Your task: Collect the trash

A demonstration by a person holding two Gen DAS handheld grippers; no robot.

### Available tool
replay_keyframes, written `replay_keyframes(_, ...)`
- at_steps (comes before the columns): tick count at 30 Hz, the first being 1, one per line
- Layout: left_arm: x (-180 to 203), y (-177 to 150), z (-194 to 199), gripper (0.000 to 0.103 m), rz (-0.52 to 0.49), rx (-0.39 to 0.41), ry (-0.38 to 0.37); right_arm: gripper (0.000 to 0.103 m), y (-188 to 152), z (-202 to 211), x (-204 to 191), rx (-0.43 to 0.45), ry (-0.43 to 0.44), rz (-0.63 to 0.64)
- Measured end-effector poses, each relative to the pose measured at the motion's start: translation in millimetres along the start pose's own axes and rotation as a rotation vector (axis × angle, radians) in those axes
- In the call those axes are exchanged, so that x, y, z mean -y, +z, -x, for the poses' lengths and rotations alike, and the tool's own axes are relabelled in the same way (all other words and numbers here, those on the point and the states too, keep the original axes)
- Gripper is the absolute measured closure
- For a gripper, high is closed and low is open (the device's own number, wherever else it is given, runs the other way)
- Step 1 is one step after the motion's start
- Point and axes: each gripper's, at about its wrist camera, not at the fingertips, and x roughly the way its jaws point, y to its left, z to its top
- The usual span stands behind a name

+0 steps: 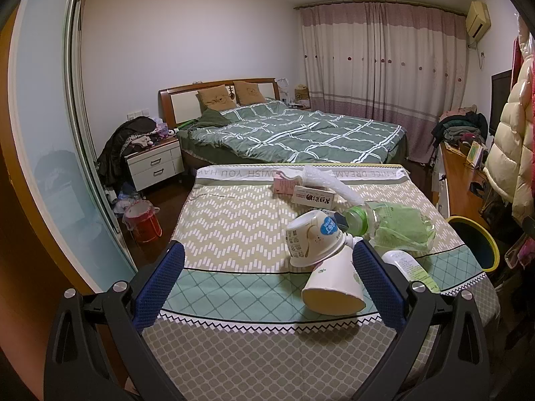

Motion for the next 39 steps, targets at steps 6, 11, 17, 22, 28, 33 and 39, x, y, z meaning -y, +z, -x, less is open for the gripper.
replay_keyframes(6,-1,0,-1,0.004,-0.002,-0.001,0.001,0.006,-3,-4,0,-0.009,0.003,-0.005)
replay_keyframes(11,0,1,-2,0.004,-0.005,-0.006,0.004,0.006,-3,-8,0,-0.018,0.003,-0.003)
replay_keyframes(17,-1,4,-7,0.004,-0.009,-0.013,0.017,0.006,-3,-19,-3,-0.038,0.011,-0.005)
replay_keyframes(22,-2,6,-14,0.004,-0.009,-0.019,0.025,0.006,-3,-42,-9,-0.075,0.024,-0.003)
replay_keyframes(28,-1,7,-29,0.004,-0.018,-0.037,0.036,0.006,-3,-88,-27,-0.136,0.053,0.013)
replay_keyframes(33,-4,7,-43,0.004,-0.013,-0.057,0.041,0.025,-7,-134,-35,-0.210,0.083,-0.006)
replay_keyframes(39,-6,6,-61,0.004,-0.007,-0.086,0.038,0.046,-11,-171,-38,-0.276,0.089,-0.021)
